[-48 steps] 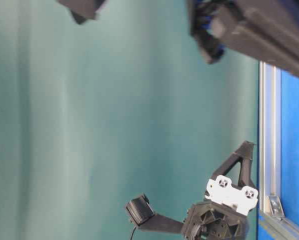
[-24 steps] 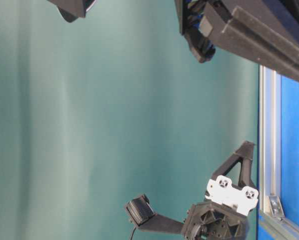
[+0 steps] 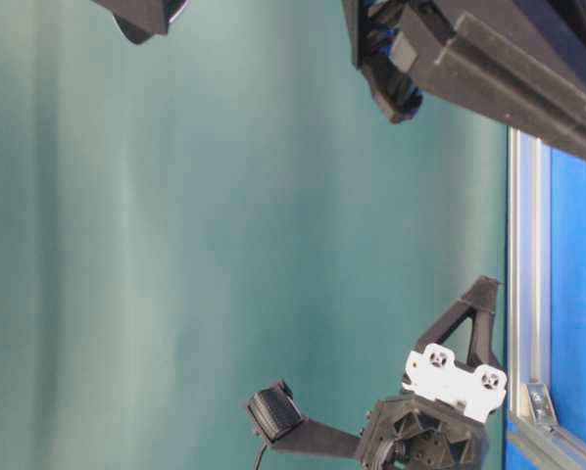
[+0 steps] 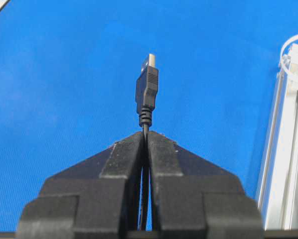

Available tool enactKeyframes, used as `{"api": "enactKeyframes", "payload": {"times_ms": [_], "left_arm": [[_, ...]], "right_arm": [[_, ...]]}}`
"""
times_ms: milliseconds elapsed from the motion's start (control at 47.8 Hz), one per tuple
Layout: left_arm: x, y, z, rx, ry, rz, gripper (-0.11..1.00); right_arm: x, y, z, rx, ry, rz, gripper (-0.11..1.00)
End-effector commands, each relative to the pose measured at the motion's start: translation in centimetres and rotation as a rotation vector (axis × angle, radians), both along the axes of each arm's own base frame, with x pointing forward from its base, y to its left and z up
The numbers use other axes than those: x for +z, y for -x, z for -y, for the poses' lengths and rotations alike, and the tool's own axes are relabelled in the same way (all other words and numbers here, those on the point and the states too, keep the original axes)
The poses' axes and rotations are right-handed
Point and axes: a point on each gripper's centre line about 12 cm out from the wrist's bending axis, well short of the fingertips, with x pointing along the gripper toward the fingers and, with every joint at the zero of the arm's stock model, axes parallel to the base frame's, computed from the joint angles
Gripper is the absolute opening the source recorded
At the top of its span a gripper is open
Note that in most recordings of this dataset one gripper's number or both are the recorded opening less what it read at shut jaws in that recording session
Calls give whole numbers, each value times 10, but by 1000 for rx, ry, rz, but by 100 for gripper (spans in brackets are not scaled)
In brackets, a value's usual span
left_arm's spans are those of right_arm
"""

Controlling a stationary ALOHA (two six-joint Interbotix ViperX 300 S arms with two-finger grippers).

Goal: Insert the wire through the string loop located on the left side.
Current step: 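Lift the cable with the right gripper and move it toward the frame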

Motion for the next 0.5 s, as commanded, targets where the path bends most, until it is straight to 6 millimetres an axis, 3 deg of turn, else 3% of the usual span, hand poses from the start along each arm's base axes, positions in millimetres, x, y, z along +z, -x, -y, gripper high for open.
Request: {"api": "enactKeyframes", "payload": {"times_ms": [0, 481], "left_arm": [[13, -2, 1, -4, -10, 39, 0], [13, -2, 1, -4, -8, 33, 0]], "right_arm": [[14, -2, 0, 2, -8, 41, 0], [13, -1, 0, -1, -8, 37, 0]]}}
